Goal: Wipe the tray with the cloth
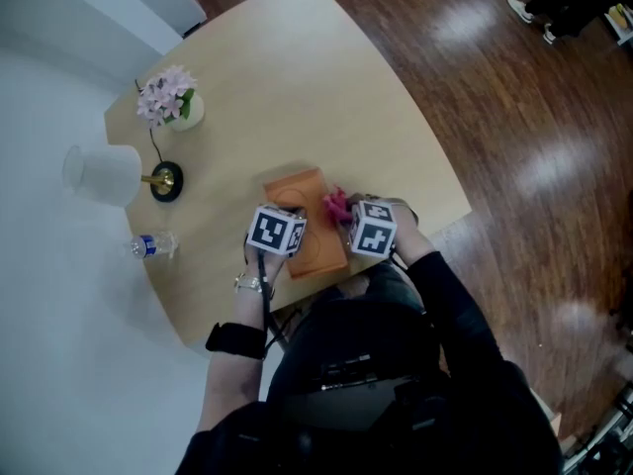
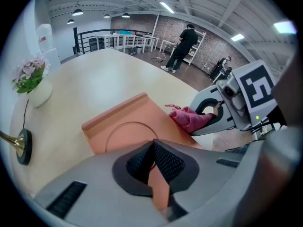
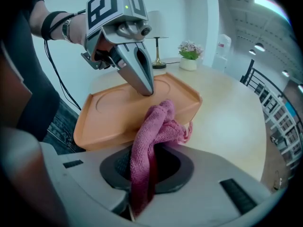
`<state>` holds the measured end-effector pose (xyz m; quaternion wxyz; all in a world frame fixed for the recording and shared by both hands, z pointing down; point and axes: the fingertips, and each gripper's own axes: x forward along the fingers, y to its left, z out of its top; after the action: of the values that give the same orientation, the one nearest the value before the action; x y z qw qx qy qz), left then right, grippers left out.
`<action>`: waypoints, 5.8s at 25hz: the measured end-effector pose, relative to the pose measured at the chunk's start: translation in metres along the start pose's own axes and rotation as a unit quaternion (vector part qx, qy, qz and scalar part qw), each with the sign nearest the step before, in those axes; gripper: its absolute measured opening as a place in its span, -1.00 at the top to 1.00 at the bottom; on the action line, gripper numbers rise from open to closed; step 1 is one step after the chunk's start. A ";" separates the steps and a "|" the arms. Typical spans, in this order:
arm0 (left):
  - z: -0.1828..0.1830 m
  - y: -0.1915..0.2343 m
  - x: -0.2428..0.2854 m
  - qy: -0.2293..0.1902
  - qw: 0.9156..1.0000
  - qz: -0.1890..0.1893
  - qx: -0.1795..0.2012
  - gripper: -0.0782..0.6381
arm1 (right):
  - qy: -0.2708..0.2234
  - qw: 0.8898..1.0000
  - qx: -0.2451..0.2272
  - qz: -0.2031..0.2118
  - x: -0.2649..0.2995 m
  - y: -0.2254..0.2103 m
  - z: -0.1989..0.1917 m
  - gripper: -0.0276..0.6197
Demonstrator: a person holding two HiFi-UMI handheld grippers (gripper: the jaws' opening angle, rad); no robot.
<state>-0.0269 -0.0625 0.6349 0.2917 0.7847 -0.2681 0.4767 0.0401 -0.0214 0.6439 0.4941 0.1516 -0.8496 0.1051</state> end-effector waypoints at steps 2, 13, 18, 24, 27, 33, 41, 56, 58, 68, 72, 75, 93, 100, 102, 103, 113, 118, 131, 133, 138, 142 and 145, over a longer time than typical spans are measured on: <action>0.000 -0.002 0.001 -0.001 1.000 -0.006 0.004 0.77 | 0.004 1.000 -0.001 0.001 -0.002 0.011 -0.002 0.72; 0.000 0.000 0.000 -0.011 1.000 -0.007 0.020 0.77 | 0.037 0.996 0.011 0.083 0.010 0.108 -0.044 0.73; 0.001 -0.002 0.002 -0.018 1.000 -0.007 0.021 0.77 | 0.040 0.994 -0.013 0.105 -0.002 0.116 -0.044 0.73; 0.002 -0.008 0.003 -0.028 1.000 -0.006 0.006 0.77 | -0.006 0.992 0.008 0.129 -0.028 0.092 -0.026 0.72; -0.004 -0.007 0.001 -0.027 1.000 0.000 -0.013 0.77 | -0.032 0.996 0.026 0.077 -0.037 0.042 -0.010 0.72; -0.053 -0.010 -0.050 -0.064 0.994 0.041 -0.074 0.77 | -0.048 0.998 0.027 -0.026 -0.033 -0.064 0.030 0.72; -0.170 -0.051 -0.061 -0.008 0.981 0.016 -0.193 0.77 | -0.018 0.999 -0.044 -0.010 0.007 -0.125 0.072 0.71; -0.158 -0.071 -0.015 -0.022 0.960 -0.004 -0.280 0.77 | 0.022 0.986 -0.151 0.065 0.046 -0.119 0.089 0.72; -0.162 -0.064 -0.018 -0.017 0.960 0.003 -0.279 0.77 | 0.020 0.987 -0.143 0.067 0.046 -0.117 0.087 0.73; -0.193 0.020 -0.048 0.040 0.971 0.073 -0.224 0.77 | 0.032 0.993 -0.090 0.069 0.037 -0.078 0.044 0.73; -0.188 0.076 -0.063 0.055 0.974 0.115 -0.188 0.78 | 0.025 0.997 -0.061 0.047 0.036 -0.052 0.032 0.72; -0.185 0.117 -0.072 0.063 0.974 0.126 -0.177 0.77 | 0.033 0.997 -0.050 0.047 0.041 -0.028 0.029 0.73; -0.138 0.167 -0.115 -0.015 0.989 0.136 -0.053 0.77 | 0.025 0.994 0.089 -0.055 0.019 -0.004 0.024 0.72; -0.045 0.094 -0.070 -0.038 0.999 0.033 0.002 0.77 | 0.012 0.997 0.052 -0.048 0.026 -0.046 0.046 0.72; -0.039 0.088 -0.053 -0.012 0.999 0.031 0.010 0.77 | 0.005 0.999 0.033 -0.037 0.035 -0.060 0.056 0.72; -0.037 0.087 -0.047 0.000 0.999 0.031 0.011 0.77 | 0.003 0.999 0.025 -0.034 0.037 -0.068 0.062 0.72; -0.039 0.081 -0.038 0.064 0.997 0.042 -0.005 0.77 | -0.011 0.997 -0.071 0.027 0.072 -0.097 0.101 0.72; -0.038 0.083 -0.038 0.068 0.997 0.033 -0.015 0.77 | -0.013 0.993 -0.113 0.030 0.068 -0.085 0.097 0.72; -0.035 0.088 -0.040 0.051 0.998 0.031 -0.001 0.77 | 0.025 0.991 -0.114 0.066 0.046 -0.004 0.052 0.72; -0.035 0.089 -0.039 0.050 0.998 0.030 0.001 0.77 | 0.032 0.990 -0.119 0.069 0.044 0.007 0.046 0.72; -0.037 0.088 -0.039 0.043 0.999 0.026 -0.005 0.77 | 0.020 0.983 -0.121 0.139 0.039 0.049 0.028 0.72; -0.037 0.087 -0.039 0.038 0.999 0.024 -0.007 0.77 | 0.026 0.989 -0.093 0.111 0.028 0.016 0.024 0.72; -0.036 0.088 -0.039 0.037 0.999 0.024 -0.011 0.77 | 0.018 0.998 -0.052 0.033 0.034 -0.044 0.043 0.72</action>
<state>-0.1258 -0.0917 0.6308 0.2982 0.7568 -0.2812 0.5092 0.0055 -0.0814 0.6541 0.5127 0.0953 -0.8495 0.0795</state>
